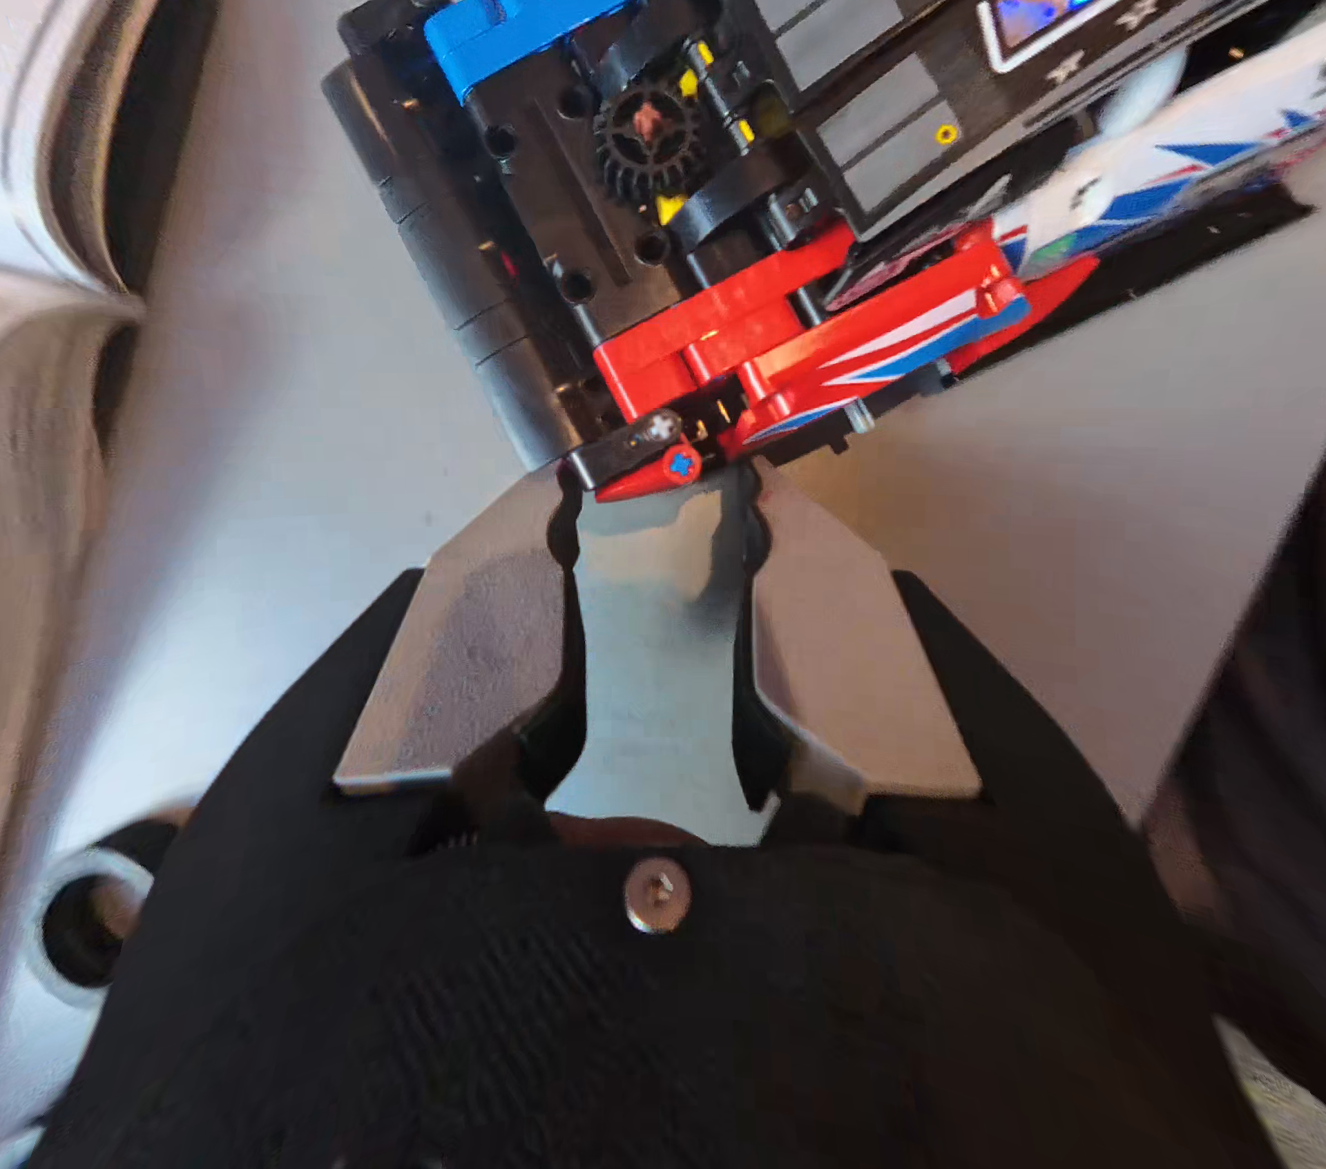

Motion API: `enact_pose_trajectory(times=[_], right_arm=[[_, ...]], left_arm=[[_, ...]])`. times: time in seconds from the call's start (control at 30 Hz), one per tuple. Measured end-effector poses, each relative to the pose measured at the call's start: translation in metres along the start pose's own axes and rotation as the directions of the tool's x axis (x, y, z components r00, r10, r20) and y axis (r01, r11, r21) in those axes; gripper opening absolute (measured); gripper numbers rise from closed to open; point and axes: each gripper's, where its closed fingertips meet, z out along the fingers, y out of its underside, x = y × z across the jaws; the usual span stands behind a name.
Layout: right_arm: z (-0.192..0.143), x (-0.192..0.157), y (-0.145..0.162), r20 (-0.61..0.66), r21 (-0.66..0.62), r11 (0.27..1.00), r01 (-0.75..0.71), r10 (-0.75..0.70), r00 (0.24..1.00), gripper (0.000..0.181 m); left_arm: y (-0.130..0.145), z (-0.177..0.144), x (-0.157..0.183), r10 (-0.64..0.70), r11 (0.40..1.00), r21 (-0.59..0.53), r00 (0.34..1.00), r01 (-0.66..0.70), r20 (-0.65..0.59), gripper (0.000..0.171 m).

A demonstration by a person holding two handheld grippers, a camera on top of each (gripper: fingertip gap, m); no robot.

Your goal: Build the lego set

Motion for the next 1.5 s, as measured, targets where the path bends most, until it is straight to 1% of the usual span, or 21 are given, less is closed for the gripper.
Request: enact_pose_trajectory(times=[0.07,0.13,0.2,0.27,0.3,0.33,0.4,0.43,0.47,0.53,0.6,0.67,0.77,0.87,0.97,1.07,1.13,1.23,1.37,1.43,1.5], right_arm=[[-0.004,-0.009,0.006,-0.017,-0.004,1.0,-0.009,0.009,1.0,0.051],[-0.006,-0.018,0.009,-0.03,-0.002,1.0,-0.009,0.009,1.0,0.051],[-0.002,-0.029,0.004,-0.017,0.018,1.0,-0.003,0.003,1.0,0.049],[0.005,-0.04,-0.006,-0.01,0.038,0.999,0.033,-0.033,0.999,0.044],[0.008,-0.043,-0.013,-0.015,0.054,0.997,0.055,-0.054,0.998,0.045],[0.012,-0.048,-0.019,-0.013,0.068,0.995,0.077,-0.076,0.997,0.044],[0.012,-0.056,-0.028,0.004,0.102,0.987,0.125,-0.126,0.992,0.032],[0.008,-0.056,-0.03,-0.006,0.122,0.982,0.141,-0.141,0.99,0.027],[0.003,-0.052,-0.033,-0.029,0.146,0.979,0.145,-0.142,0.989,0.025],[-0.012,-0.035,-0.039,-0.091,0.222,0.968,0.12,-0.102,0.991,0.02],[-0.027,-0.014,-0.045,-0.138,0.308,0.949,0.068,-0.027,0.99,0.018],[-0.037,0.007,-0.049,-0.19,0.367,0.93,0.024,0.05,0.98,0.018],[-0.041,0.027,-0.05,-0.243,0.401,0.916,-0.01,0.117,0.963,0.019],[-0.032,0.028,-0.044,-0.24,0.359,0.933,-0.004,0.096,0.966,0.02],[-0.029,0.031,-0.038,-0.273,0.33,0.943,0.028,0.067,0.96,0.02],[-0.04,0.045,-0.042,-0.314,0.39,0.921,0.019,0.114,0.943,0.02],[-0.053,0.064,-0.043,-0.37,0.443,0.897,0.0,0.182,0.911,0.021],[-0.067,0.099,-0.036,-0.466,0.476,0.879,-0.034,0.285,0.838,0.033],[-0.076,0.128,-0.043,-0.478,0.539,0.84,-0.058,0.361,0.801,0.033],[-0.075,0.143,-0.045,-0.506,0.527,0.848,-0.052,0.362,0.783,0.035],[-0.068,0.154,-0.043,-0.547,0.479,0.877,-0.037,0.332,0.768,0.035]], left_arm=[[-0.022,0.013,-0.012,0.034,0.999,-0.005,0.998,-0.033,0.044,0.039],[-0.053,0.032,-0.029,0.067,0.997,0.025,0.992,-0.07,0.107,0.036],[-0.092,0.056,-0.04,0.075,0.992,0.093,0.988,-0.088,0.134,0.021],[-0.133,0.076,-0.045,0.068,0.977,0.192,0.987,-0.095,0.143,0.011],[-0.148,0.083,-0.049,0.045,0.972,0.221,0.987,-0.078,0.154,0.013],[-0.16,0.085,-0.051,0.013,0.968,0.244,0.988,-0.051,0.154,0.019],[-0.176,0.078,-0.047,-0.035,0.952,0.306,0.992,-0.003,0.12,0.031],[-0.178,0.07,-0.043,-0.031,0.944,0.331,0.994,-0.007,0.109,0.03],[-0.175,0.063,-0.039,-0.012,0.94,0.34,0.993,-0.029,0.116,0.03],[-0.159,0.048,-0.028,0.038,0.938,0.337,0.991,-0.08,0.13,0.031],[-0.138,0.037,-0.012,0.071,0.934,0.34,0.991,-0.108,0.117,0.03],[-0.115,0.03,0.001,0.087,0.934,0.335,0.99,-0.12,0.111,0.03],[-0.088,0.023,0.011,0.105,0.93,0.338,0.986,-0.145,0.132,0.03],[-0.071,0.018,0.016,0.133,0.918,0.352,0.978,-0.183,0.163,0.029],[-0.068,0.007,0.015,0.161,0.892,0.389,0.965,-0.232,0.206,0.029],[-0.067,-0.001,0.011,0.142,0.878,0.43,0.972,-0.21,0.185,0.031],[-0.066,-0.003,0.005,0.115,0.875,0.45,0.979,-0.179,0.166,0.032],[-0.066,-0.008,-0.007,0.056,0.871,0.475,0.985,-0.127,0.162,0.036],[-0.068,-0.018,-0.016,-0.011,0.843,0.532,0.987,-0.078,0.163,0.037],[-0.068,-0.02,-0.017,-0.022,0.835,0.546,0.987,-0.07,0.16,0.037],[-0.068,-0.021,-0.018,-0.029,0.835,0.546,0.987,-0.065,0.16,0.038]])
